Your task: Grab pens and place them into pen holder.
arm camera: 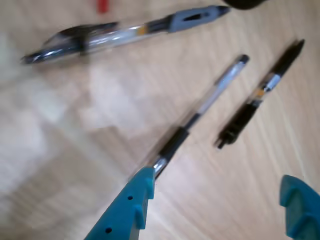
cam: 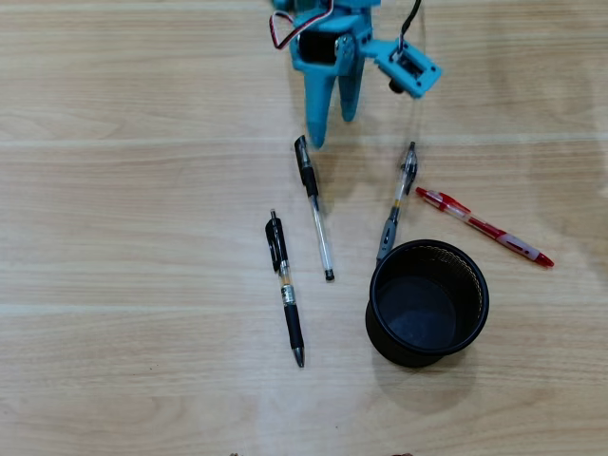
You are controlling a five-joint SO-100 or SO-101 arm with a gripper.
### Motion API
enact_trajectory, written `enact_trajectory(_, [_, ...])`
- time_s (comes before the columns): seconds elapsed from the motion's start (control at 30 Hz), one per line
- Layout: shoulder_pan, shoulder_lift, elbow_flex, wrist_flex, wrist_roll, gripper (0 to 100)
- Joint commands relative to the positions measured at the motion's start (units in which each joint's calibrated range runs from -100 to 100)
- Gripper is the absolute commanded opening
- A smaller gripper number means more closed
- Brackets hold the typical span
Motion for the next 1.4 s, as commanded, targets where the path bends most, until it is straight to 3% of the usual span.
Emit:
enact_trajectory(0.0, [4.5, 25.4, -36.6, 11.5, -5.2, 30])
enact_trajectory(0.17, [10.4, 48.1, -71.2, 26.8, -8.7, 31])
enact_trajectory(0.43, [13.8, 72.9, -102.2, 32.8, -13.0, 32])
enact_trajectory(0.77, [9.3, 77.5, -104.3, 35.7, -17.8, 32])
enact_trajectory(1.37, [8.1, 87.7, -103.6, 33.0, -17.5, 32])
